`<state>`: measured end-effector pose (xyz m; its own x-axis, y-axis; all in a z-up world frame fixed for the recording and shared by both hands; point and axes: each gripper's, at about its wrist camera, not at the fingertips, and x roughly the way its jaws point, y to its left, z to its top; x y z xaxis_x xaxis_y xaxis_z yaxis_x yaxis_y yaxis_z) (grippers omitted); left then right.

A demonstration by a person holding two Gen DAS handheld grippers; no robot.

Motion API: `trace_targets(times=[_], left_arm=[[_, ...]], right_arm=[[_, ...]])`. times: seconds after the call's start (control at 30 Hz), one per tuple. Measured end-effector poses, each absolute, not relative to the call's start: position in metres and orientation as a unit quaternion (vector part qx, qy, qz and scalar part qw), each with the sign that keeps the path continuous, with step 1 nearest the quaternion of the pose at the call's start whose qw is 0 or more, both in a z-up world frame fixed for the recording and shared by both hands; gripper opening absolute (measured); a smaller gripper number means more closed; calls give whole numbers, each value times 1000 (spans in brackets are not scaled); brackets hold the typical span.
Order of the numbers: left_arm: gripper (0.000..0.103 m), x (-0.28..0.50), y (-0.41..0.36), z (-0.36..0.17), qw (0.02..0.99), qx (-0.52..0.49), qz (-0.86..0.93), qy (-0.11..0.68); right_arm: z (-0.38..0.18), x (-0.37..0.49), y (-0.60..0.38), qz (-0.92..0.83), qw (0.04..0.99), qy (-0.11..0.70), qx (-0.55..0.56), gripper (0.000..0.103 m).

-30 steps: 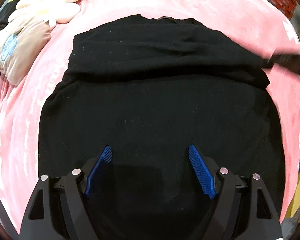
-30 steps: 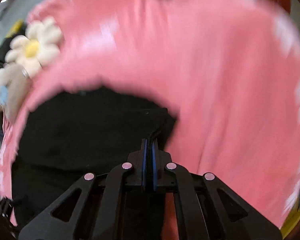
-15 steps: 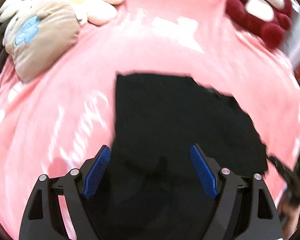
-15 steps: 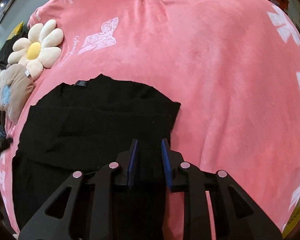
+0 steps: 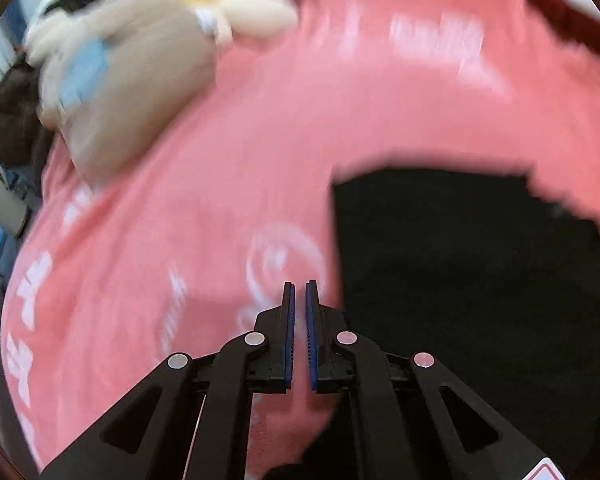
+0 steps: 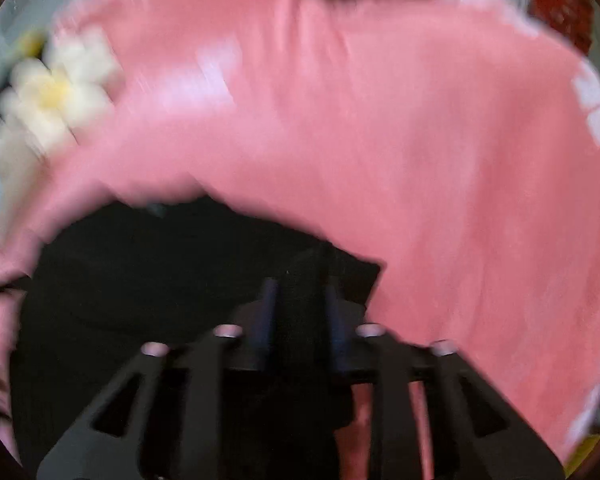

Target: Fold small clothes

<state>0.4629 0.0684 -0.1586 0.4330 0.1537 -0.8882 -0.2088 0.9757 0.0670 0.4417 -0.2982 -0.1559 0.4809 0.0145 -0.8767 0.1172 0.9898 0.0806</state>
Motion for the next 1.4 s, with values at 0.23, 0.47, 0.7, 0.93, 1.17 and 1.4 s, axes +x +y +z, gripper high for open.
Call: trace_targets(times=[0.23, 0.47, 0.7, 0.93, 1.17, 1.4], left_arm=[[66, 390, 65, -109, 881, -49, 16, 470], [68, 261, 69, -143, 833, -81, -62, 543], [77, 180, 71, -153, 835, -51, -55, 545], [77, 148, 93, -166, 839, -106, -39, 533], [43, 146, 105, -165, 831, -143, -56, 535], [4, 133, 103, -133, 810, -143, -72, 563]], right_arm=[[-112, 334, -308, 0, 886, 455, 91, 53], [-133, 195, -315, -9, 852, 515, 89, 62], [-160, 113, -304, -26, 817, 562, 125, 72], [-170, 100, -308, -32, 818, 546, 178, 74], [-159, 91, -306, -11, 820, 542, 182, 18], [-124, 84, -305, 9, 825, 535, 180, 4]])
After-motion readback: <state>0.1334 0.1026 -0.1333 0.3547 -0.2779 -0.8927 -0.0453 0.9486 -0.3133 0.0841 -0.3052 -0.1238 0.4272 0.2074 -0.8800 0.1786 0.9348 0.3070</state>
